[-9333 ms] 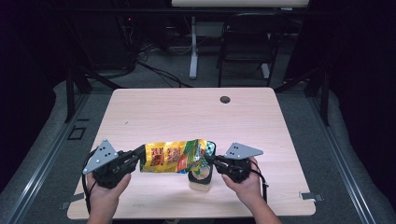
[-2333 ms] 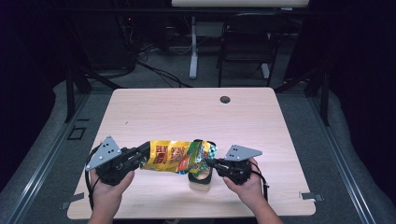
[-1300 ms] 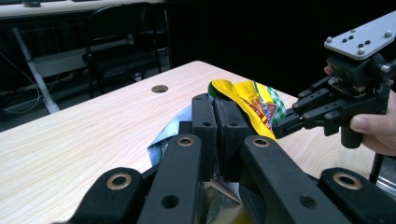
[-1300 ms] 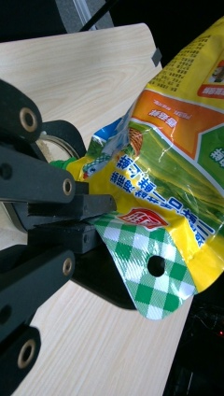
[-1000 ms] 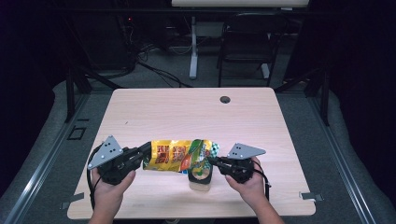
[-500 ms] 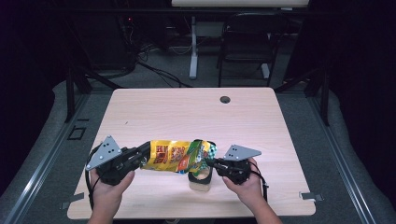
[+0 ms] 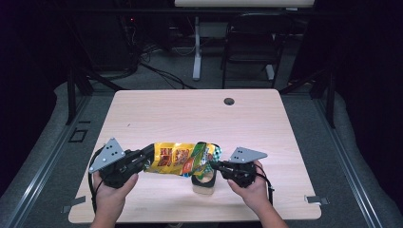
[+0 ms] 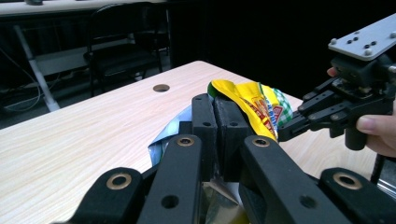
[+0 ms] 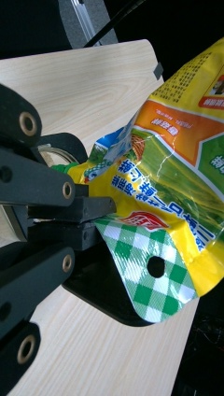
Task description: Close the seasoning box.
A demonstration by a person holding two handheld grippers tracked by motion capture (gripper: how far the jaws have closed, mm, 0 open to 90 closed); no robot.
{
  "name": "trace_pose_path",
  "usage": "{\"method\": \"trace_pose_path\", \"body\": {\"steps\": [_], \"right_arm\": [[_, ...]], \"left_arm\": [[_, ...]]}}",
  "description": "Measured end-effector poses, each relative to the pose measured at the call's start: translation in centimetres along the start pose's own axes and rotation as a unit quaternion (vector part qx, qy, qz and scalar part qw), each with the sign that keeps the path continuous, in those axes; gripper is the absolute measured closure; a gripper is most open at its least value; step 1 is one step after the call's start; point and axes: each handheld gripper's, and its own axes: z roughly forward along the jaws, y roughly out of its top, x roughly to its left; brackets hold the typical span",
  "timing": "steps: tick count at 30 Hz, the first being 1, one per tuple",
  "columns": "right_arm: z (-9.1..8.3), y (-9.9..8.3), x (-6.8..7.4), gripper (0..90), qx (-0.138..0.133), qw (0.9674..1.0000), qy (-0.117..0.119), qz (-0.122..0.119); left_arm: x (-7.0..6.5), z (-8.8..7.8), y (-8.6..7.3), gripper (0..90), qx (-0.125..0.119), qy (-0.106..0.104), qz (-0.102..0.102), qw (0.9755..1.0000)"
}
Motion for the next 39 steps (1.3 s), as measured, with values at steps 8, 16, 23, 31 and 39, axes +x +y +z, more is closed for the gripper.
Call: {"method": "trace_pose_path", "body": {"steps": [8,16,23,31,39], "right_arm": [[-0.33,0.14,-0.02,88.5,-0.005,1.0000,-0.004,0.000],[-0.53,0.23,-0.01,88.2,-0.008,1.0000,-0.001,0.000],[-0.31,0.24,0.25,88.3,-0.004,0.9999,0.012,-0.002],[0.16,0.10,0.25,88.1,-0.003,0.9999,-0.010,-0.004],[-0.02,0.25,-0.01,88.1,-0.008,0.9998,-0.020,-0.001]], "left_arm": [[0.06,0.02,-0.16,88.1,0.003,0.002,-0.002,1.0000],[0.48,0.07,-0.54,88.1,0.002,0.003,-0.012,0.9999],[0.40,-0.14,-0.34,88.1,-0.001,0.005,-0.009,0.9999],[-0.10,-0.05,-0.04,88.1,-0.004,-0.001,0.000,1.0000],[-0.09,0.12,0.06,87.9,-0.003,-0.002,0.000,1.0000]]}}
